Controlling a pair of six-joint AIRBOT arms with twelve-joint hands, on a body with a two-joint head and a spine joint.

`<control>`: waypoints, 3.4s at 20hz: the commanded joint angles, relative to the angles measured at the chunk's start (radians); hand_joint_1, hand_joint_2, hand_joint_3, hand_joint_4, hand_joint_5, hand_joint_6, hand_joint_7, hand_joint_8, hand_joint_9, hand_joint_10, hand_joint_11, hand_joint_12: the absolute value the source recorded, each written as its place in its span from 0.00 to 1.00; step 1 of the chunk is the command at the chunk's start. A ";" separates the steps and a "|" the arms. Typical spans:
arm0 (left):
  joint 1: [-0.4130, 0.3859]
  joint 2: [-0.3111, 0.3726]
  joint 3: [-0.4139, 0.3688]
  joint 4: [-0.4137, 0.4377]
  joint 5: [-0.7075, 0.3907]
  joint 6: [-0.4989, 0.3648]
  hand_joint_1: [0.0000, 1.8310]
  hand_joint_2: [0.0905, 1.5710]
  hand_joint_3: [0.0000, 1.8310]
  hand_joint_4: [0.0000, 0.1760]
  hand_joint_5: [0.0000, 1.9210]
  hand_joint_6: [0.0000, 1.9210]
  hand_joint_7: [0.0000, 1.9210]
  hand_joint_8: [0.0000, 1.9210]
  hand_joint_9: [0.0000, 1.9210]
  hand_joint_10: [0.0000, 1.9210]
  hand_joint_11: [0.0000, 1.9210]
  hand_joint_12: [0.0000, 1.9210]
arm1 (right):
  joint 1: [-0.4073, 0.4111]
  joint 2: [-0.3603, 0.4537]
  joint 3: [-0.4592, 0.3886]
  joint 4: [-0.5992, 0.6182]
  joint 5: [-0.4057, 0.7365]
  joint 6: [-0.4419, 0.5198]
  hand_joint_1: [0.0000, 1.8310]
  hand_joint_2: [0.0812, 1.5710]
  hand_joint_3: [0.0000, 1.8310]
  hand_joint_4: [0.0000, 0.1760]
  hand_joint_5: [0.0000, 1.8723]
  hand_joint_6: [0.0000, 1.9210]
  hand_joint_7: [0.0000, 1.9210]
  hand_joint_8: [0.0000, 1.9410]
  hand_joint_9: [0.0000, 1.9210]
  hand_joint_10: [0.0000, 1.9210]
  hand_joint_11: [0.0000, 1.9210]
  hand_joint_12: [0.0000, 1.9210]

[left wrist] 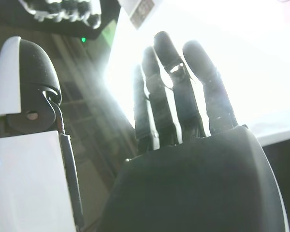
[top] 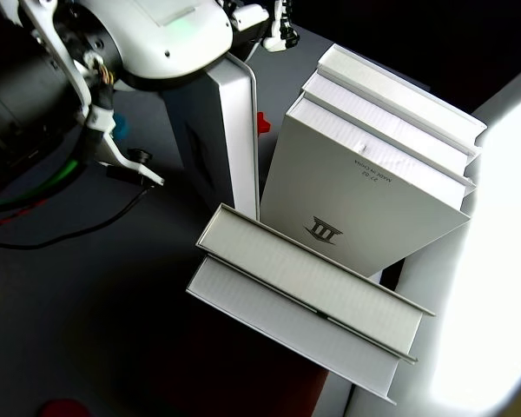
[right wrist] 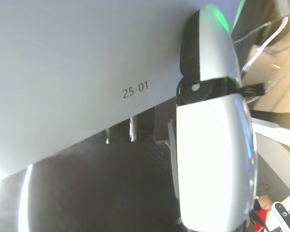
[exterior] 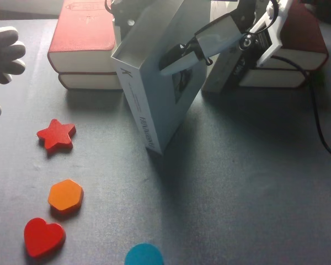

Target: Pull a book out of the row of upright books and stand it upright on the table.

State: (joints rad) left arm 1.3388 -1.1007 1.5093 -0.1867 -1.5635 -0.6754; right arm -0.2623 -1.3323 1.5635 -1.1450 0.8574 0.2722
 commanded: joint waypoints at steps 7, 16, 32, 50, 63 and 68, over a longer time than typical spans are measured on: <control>-0.007 -0.003 0.001 -0.040 -0.113 -0.011 0.59 0.54 0.00 0.00 0.29 0.00 0.34 0.00 0.24 0.44 0.07 0.92 | -0.011 0.001 0.014 0.070 0.005 -0.026 0.51 0.60 0.00 0.59 0.04 0.07 0.05 0.08 0.03 0.34 0.00 0.81; -0.006 -0.003 -0.004 -0.036 -0.111 -0.011 0.60 0.53 0.00 0.00 0.29 0.00 0.34 0.00 0.24 0.43 0.08 0.91 | -0.019 0.071 -0.028 0.262 0.020 -0.179 0.41 0.44 0.00 1.00 0.00 0.00 0.00 0.00 0.00 0.00 0.00 0.03; -0.070 0.037 -0.033 -0.105 -0.172 -0.011 0.43 0.61 0.00 0.90 0.00 0.00 0.11 0.00 0.29 0.03 0.06 0.73 | -0.311 0.587 -0.338 1.020 0.337 -0.673 0.22 0.76 0.02 0.86 0.00 0.00 0.00 0.00 0.00 0.00 0.00 0.00; -0.364 0.007 -0.004 0.063 -0.172 -0.011 0.40 0.69 0.01 0.28 0.28 0.36 0.32 0.01 0.27 0.02 0.03 0.67 | -0.635 0.701 -0.546 1.157 0.906 -0.814 0.39 0.71 0.00 0.28 0.26 0.23 0.37 0.08 0.29 0.30 0.14 0.81; -0.472 0.022 -0.042 0.142 -0.172 -0.011 0.62 0.81 0.00 0.00 0.35 0.86 0.35 0.70 0.31 0.55 0.15 0.77 | -0.609 0.693 -0.533 1.129 0.906 -0.731 0.60 0.62 0.29 0.00 0.38 0.80 0.44 0.98 0.44 1.00 0.44 1.00; -0.468 0.021 -0.044 0.136 -0.172 -0.011 0.69 0.83 0.00 0.00 0.28 0.90 0.33 0.81 0.29 0.81 0.15 0.86 | -0.608 0.692 -0.533 1.128 0.906 -0.708 0.71 0.46 0.59 0.00 0.39 0.91 0.43 0.92 0.40 0.96 0.39 1.00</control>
State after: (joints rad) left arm 0.8757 -1.0817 1.4677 -0.0101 -1.6444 -0.6781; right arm -0.8867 -0.6392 1.0267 -0.0597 1.6707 -0.4412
